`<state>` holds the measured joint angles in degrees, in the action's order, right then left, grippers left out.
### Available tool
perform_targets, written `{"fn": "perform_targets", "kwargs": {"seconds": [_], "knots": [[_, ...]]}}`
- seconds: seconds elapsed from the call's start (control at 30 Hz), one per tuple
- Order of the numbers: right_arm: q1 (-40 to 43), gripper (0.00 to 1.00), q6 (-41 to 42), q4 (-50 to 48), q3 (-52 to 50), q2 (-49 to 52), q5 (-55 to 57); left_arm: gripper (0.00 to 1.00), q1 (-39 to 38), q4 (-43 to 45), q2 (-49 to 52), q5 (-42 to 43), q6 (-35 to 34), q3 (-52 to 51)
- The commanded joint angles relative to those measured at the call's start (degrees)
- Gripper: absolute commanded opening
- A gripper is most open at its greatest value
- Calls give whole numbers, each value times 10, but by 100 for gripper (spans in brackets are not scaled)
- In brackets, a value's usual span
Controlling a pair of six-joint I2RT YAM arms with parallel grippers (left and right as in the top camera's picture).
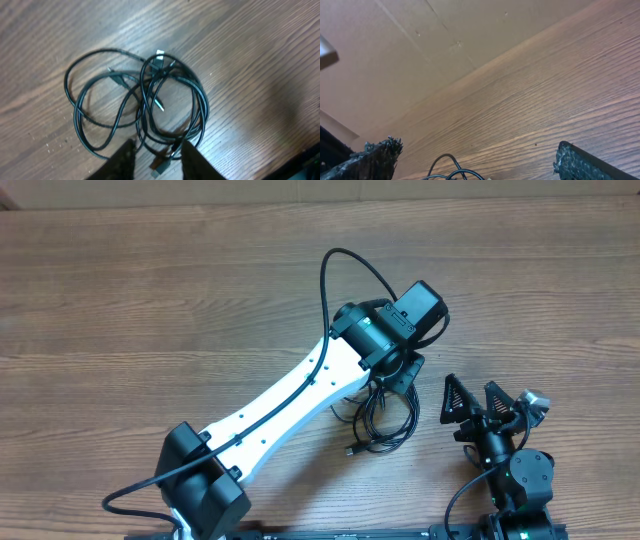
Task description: Untangle cables
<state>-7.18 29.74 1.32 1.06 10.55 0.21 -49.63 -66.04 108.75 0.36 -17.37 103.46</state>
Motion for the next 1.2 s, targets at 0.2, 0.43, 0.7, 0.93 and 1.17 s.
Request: {"fn": "perform_targets", "kwargs": {"seconds": [0.2,0.43,0.7,0.93,1.17], "knots": [[-1,100,-7,1,-6,-2,2,31,-10,-31,102,28,3,-2],[-1,100,-7,7,-6,-2,12,30,-10,-34,179,40,-7,-2],[-1,100,-7,7,-6,-2,12,26,-10,-33,224,10,-7,-2],[-1,100,-7,7,-6,-2,12,18,-10,-37,224,-2,-6,-1],[-1,100,-7,7,-6,-2,12,18,-10,-73,223,-7,-6,24]]}}
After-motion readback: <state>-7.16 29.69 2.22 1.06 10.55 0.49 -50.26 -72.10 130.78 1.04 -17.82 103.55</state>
